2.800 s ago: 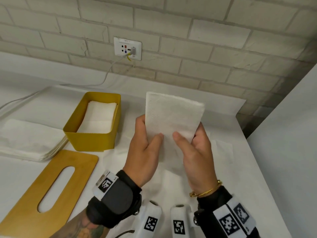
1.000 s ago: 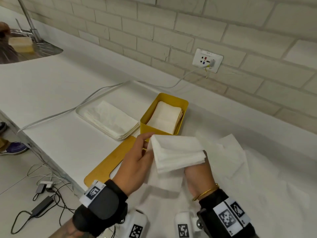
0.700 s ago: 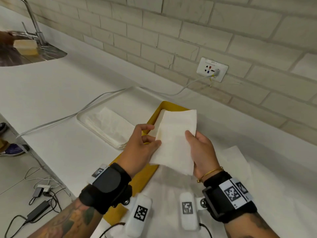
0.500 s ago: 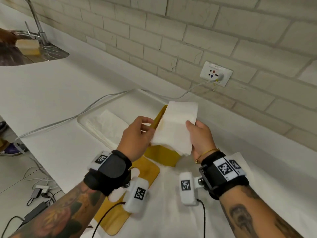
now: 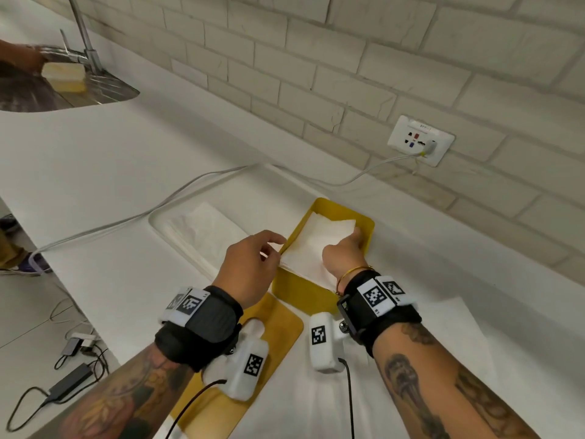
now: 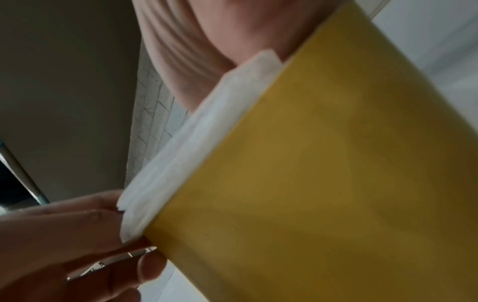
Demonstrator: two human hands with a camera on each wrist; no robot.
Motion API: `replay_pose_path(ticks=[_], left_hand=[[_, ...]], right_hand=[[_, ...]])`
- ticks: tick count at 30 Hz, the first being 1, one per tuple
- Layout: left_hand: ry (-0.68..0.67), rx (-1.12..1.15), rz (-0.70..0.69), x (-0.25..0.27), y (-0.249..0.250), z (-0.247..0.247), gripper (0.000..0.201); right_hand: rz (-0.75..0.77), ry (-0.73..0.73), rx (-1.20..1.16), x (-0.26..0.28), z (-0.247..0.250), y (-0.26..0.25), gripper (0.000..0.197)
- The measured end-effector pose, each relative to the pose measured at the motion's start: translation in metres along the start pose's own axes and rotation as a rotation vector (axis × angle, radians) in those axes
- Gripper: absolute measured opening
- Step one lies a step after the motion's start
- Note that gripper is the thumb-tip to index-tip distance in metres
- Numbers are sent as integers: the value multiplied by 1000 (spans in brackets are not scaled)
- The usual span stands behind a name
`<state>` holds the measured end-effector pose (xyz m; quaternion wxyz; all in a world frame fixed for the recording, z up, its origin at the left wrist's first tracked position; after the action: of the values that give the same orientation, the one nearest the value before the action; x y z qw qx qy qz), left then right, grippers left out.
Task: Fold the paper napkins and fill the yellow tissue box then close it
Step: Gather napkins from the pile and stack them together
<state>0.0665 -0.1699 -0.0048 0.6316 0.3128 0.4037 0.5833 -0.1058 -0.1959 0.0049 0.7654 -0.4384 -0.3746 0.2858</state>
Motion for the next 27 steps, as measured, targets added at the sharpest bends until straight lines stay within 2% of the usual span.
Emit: replay_pose_path(ticks=[2,6,12,18,23,27], left_hand=[[-14,-14,-21,0,0,0,27],[-34,-25,8,-2,0,1,27],[-34,-18,14,-4,-2,0,25],[-25,5,12,-3,-4,-2,26],[-14,9,11,-2,-3,-1,27],[-21,-2,1,-3,-4,-1,26]], right_hand=[[99,-4,6,1,1,1,69],[147,19,33,-6,-2,4,59],[-6,-10,125,-14,-10,7,56],[34,-9,206,-10,-10,5,59],[33,-145,385,-6,-12,2,71],[206,-152,574,9,0,-7,77]])
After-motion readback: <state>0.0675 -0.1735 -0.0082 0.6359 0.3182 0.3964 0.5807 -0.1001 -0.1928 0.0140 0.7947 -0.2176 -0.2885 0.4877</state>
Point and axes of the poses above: each hand's wrist, its own x-axis away from the middle knuckle, its own z-axis out of the back of the hand, y = z × x, the point moved 2 cm from there along -x, towards the middle knuckle, and after that the axes turned 6 degrees about y, right-handed, at the moved point
